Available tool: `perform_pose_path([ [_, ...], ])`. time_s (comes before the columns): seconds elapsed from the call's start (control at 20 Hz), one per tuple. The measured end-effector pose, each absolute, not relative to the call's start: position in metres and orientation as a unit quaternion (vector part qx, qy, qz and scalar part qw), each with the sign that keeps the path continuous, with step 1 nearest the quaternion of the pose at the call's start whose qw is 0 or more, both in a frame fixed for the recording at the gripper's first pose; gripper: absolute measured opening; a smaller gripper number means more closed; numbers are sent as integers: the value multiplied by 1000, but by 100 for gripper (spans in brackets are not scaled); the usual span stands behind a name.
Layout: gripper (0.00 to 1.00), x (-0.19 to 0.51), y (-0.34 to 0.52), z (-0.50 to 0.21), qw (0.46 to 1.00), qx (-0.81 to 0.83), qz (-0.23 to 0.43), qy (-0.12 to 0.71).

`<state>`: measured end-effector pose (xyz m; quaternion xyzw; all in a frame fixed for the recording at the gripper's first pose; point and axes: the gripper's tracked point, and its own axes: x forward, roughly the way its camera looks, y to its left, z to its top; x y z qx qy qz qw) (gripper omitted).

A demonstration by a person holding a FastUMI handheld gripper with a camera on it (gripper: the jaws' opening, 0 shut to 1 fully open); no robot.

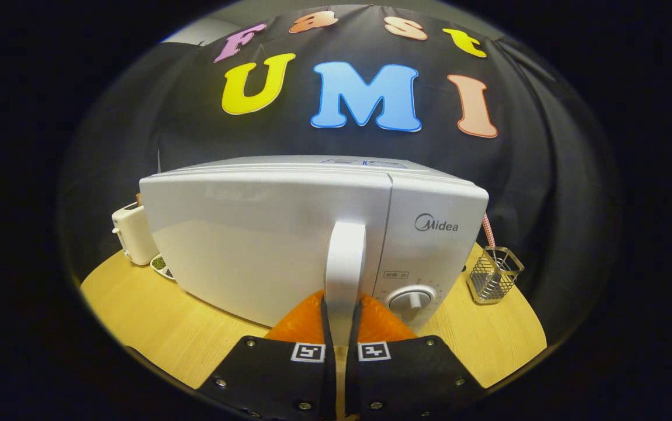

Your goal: Open the microwave, put the food inside, and close the microwave door.

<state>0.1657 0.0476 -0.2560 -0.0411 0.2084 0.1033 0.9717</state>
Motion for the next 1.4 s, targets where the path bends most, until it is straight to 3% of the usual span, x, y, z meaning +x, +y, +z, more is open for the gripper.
perform_pose_path([
  [1.15, 6, 161, 48, -253, 964, -78, 83, 239],
  [1.4, 6, 122, 54, -253, 961, -103, 107, 233],
])
